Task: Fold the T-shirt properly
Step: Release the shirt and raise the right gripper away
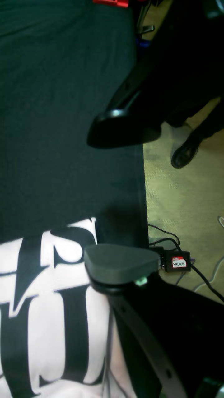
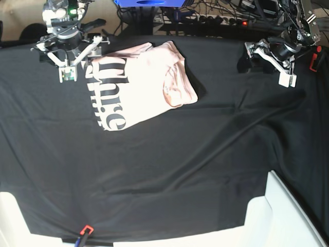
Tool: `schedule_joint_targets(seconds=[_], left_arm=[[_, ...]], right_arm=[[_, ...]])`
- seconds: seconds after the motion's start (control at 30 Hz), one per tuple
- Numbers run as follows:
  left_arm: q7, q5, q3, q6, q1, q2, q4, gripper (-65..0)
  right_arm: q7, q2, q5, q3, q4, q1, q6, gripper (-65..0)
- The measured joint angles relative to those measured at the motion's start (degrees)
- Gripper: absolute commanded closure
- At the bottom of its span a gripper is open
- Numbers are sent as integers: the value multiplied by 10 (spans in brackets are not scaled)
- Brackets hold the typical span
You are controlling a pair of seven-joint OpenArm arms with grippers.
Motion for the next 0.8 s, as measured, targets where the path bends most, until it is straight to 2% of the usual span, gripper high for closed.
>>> schedule_joint_targets(seconds=[0.1,0.17,0.27,0.33,0.47,0.53,0.67,0.8], left_arm=[[-4,43,-3,0,-1,2,-1,-543],[-19,70,-3,0,-1,2,0,-502],[-60,90,-3,0,2,1,0,-457],[-61,101,-3,0,2,0,0,-438],[-61,102,-3,0,4,0,-1,-433],[-61,102,-3,0,3,0,-1,-433],[-61,103,-4,0,3,-1,-1,-433],[-61,126,-4,0,0,0,-1,-433]], right_arm=[[-1,0,0,-4,0,-5,0,-463],[-1,-9,22,-7,0,-6,9,-463],[-1,-19,139,15,0,-11,80,-463],[-3,-18,217,55,0,-15,128,-463],[3,-14,396,149,5,-25,252,-463],[-4,-19,467,186,5,-25,288,-463],[-2,-16,566,241,4,-35,292,-463],[-1,-19,637,242,-35,-38,294,-461]])
